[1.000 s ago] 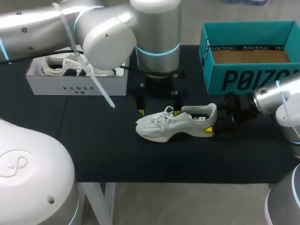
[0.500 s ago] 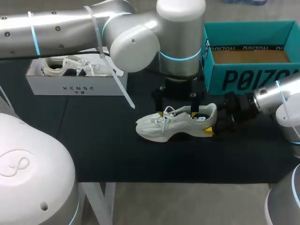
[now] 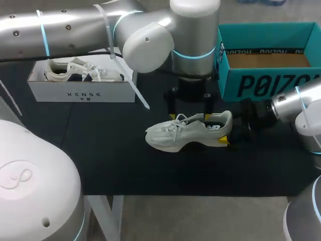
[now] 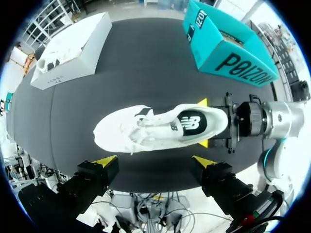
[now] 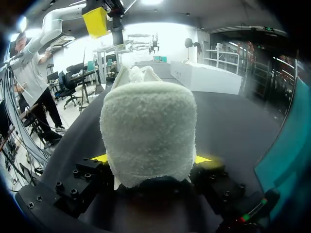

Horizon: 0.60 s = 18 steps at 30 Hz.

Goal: Take the shoe out of the shoebox, open the shoe tongue, remove and reinsert the insole, then place the shoe into the shoebox

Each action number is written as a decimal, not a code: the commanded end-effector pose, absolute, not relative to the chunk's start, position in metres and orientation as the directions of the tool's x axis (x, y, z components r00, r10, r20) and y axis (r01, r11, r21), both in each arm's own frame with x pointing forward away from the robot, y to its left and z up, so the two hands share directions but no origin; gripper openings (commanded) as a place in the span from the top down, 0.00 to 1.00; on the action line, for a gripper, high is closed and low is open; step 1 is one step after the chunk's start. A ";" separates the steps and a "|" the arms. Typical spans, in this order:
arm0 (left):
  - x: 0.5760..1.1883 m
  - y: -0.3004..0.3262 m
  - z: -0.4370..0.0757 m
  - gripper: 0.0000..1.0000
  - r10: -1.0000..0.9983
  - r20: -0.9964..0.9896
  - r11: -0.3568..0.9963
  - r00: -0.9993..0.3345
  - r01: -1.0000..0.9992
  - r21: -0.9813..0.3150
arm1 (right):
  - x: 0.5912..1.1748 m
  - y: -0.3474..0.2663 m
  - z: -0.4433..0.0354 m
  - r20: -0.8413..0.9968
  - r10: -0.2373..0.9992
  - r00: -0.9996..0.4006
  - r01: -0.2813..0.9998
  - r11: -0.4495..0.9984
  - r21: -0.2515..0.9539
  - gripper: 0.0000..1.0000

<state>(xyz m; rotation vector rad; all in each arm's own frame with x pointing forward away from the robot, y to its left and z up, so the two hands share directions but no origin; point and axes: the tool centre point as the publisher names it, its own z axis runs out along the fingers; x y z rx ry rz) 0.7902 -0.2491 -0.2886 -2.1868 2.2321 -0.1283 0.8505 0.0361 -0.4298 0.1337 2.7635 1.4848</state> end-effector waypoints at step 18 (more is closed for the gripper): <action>0.838 -0.295 -0.344 0.00 -0.995 -0.077 0.075 -0.068 -0.992 -0.098 | 0.849 0.036 -0.434 0.039 0.077 -0.996 0.075 0.552 0.830 1.00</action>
